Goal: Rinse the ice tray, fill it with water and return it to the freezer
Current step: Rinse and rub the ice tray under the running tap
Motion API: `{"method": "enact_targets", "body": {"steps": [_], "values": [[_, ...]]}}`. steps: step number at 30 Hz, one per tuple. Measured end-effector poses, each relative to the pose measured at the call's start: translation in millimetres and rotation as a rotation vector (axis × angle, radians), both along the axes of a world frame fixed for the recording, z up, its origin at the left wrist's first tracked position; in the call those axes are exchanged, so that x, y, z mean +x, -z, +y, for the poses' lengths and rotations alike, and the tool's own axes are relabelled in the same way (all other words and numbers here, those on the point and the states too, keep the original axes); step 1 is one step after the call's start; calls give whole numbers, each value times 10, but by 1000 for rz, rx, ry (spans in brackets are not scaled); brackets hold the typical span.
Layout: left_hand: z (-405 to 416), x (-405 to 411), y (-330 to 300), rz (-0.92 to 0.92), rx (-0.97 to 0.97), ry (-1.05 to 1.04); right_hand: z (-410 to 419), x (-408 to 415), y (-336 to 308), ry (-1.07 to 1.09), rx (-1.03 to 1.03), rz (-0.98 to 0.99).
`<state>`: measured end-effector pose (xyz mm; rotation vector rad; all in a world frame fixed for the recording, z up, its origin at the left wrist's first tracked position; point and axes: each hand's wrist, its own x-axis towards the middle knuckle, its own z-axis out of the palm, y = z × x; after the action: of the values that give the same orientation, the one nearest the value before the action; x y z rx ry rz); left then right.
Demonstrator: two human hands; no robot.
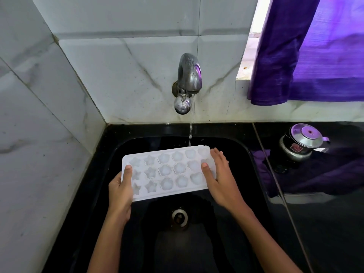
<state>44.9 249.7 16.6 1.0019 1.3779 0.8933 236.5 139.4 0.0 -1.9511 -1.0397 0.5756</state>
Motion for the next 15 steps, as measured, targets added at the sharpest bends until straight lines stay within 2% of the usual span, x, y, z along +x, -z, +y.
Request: {"method": "enact_targets", "body": {"steps": [4, 10, 15], "values": [[38, 7, 4, -5, 9, -6, 66, 16, 5, -58, -64, -167], [69, 91, 9, -18, 35, -11, 204, 10, -28, -162, -213, -651], [156, 132, 26, 12, 93, -48, 161, -175, -35, -433, -184, -663]]}}
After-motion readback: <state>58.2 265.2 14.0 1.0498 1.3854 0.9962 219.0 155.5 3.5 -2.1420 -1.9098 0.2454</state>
